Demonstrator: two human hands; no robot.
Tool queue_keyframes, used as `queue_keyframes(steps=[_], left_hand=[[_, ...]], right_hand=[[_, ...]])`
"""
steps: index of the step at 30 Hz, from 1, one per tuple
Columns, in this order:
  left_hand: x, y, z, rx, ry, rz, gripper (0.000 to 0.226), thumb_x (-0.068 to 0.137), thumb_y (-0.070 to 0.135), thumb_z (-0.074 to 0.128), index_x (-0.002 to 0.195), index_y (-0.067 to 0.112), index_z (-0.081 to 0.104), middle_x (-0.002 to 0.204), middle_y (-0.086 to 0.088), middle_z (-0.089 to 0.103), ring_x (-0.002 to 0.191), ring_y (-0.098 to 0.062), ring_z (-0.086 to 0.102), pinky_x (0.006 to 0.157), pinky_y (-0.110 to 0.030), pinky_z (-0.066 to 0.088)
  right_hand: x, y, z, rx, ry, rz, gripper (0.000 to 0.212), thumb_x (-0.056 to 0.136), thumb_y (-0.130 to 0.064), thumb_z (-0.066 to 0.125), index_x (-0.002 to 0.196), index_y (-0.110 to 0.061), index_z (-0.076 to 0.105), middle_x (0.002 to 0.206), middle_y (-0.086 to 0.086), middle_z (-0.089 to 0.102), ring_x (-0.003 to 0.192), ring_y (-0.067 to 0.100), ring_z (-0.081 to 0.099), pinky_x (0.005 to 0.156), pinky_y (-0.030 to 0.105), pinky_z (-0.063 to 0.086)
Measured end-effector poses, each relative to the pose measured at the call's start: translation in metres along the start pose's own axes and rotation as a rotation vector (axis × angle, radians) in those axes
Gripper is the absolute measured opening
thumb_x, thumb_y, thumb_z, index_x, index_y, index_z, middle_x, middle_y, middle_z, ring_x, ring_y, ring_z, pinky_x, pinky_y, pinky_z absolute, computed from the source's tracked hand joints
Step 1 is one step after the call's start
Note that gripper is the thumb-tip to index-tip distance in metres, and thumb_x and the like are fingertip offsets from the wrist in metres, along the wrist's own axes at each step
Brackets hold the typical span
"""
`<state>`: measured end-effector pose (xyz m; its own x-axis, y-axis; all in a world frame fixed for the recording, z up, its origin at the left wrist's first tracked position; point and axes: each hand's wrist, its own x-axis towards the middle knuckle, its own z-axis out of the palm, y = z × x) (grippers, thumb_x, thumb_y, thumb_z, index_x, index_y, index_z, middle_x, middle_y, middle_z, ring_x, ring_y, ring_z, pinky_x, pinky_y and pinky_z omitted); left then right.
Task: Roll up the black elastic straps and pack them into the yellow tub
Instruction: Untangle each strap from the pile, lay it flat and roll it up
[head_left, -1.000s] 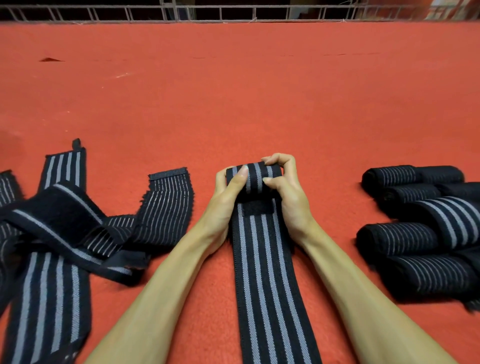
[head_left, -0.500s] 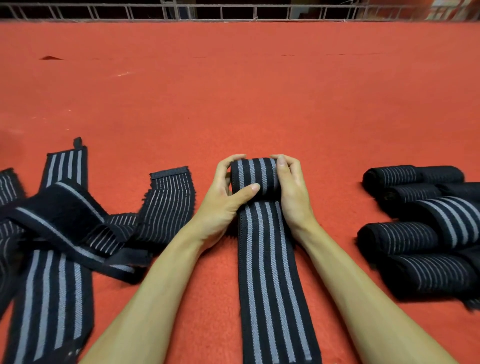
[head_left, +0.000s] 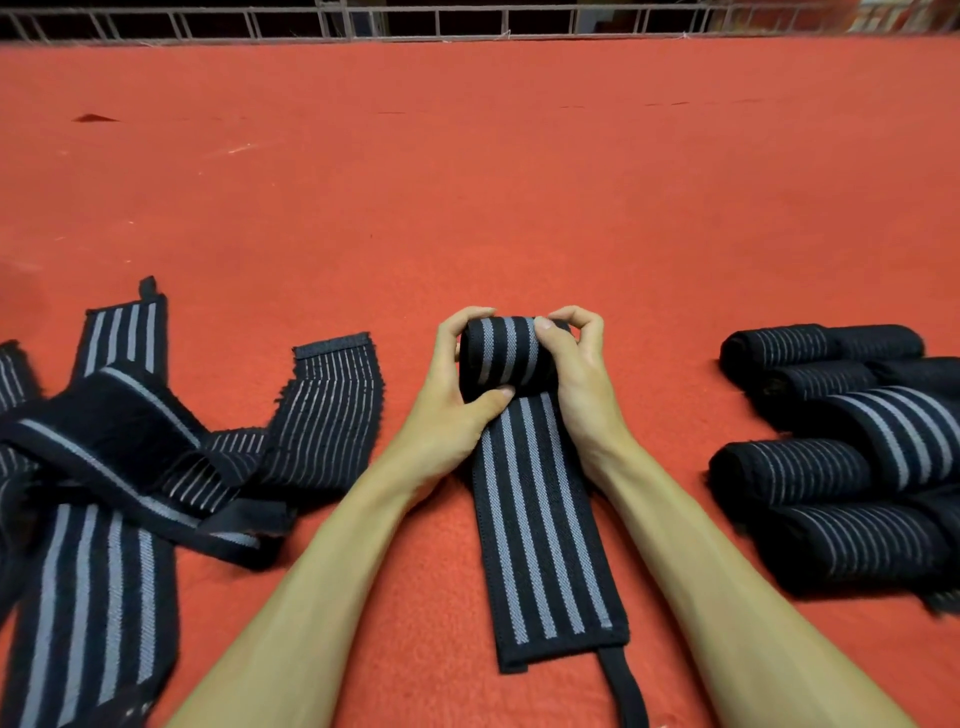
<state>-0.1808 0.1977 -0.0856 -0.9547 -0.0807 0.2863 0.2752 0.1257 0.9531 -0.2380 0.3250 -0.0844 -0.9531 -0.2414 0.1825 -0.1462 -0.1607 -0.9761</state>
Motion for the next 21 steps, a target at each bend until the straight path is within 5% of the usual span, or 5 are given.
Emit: queue_keyframes(steps=[3,9,13,15,21], left_hand=[[0.001,0.002,0.002,-0.045,-0.001,-0.05,0.066,0.083,0.011,0.073,0.133,0.029,0.034,0.124,0.001,0.054,0.11,-0.001,0.058,0.096,-0.021,0.047],[0.003,0.002,0.001,-0.243,0.137,-0.248,0.088,0.061,0.076,0.069,0.128,0.027,0.04,0.111,0.005,0.067,0.103,-0.007,0.066,0.094,-0.031,0.05],[0.002,0.005,0.005,-0.313,0.145,-0.317,0.054,0.087,0.053,0.055,0.124,0.015,0.041,0.108,0.005,0.061,0.088,0.005,0.067,0.078,-0.02,0.052],[0.002,0.005,0.003,-0.335,0.121,-0.345,0.05,0.092,0.044,0.057,0.127,0.01,0.047,0.115,-0.005,0.065,0.096,-0.005,0.068,0.077,-0.022,0.054],[0.002,0.006,-0.007,-0.346,0.044,-0.323,0.055,0.09,0.035,0.064,0.134,0.006,0.047,0.122,-0.017,0.065,0.107,-0.027,0.066,0.093,-0.04,0.054]], right_hand=[[-0.002,0.0,0.001,0.056,-0.053,-0.009,0.025,0.088,-0.031,0.055,0.11,-0.027,0.045,0.102,0.001,0.055,0.078,0.003,0.061,0.069,0.019,0.049],[-0.007,0.0,0.003,0.09,-0.183,-0.066,0.034,0.08,-0.018,0.052,0.113,-0.022,0.045,0.108,-0.005,0.054,0.089,0.009,0.059,0.081,0.027,0.049],[-0.008,0.0,0.003,0.037,-0.176,-0.099,0.036,0.071,-0.025,0.058,0.104,-0.036,0.049,0.129,0.002,0.045,0.117,0.028,0.05,0.103,0.049,0.04],[-0.009,-0.001,0.005,-0.002,-0.166,-0.106,0.033,0.067,-0.032,0.057,0.097,-0.046,0.052,0.136,0.009,0.04,0.129,0.04,0.04,0.109,0.059,0.032],[-0.006,0.0,0.007,-0.099,-0.117,-0.097,0.032,0.078,-0.051,0.055,0.11,-0.05,0.051,0.13,0.016,0.044,0.121,0.029,0.049,0.108,0.053,0.036]])
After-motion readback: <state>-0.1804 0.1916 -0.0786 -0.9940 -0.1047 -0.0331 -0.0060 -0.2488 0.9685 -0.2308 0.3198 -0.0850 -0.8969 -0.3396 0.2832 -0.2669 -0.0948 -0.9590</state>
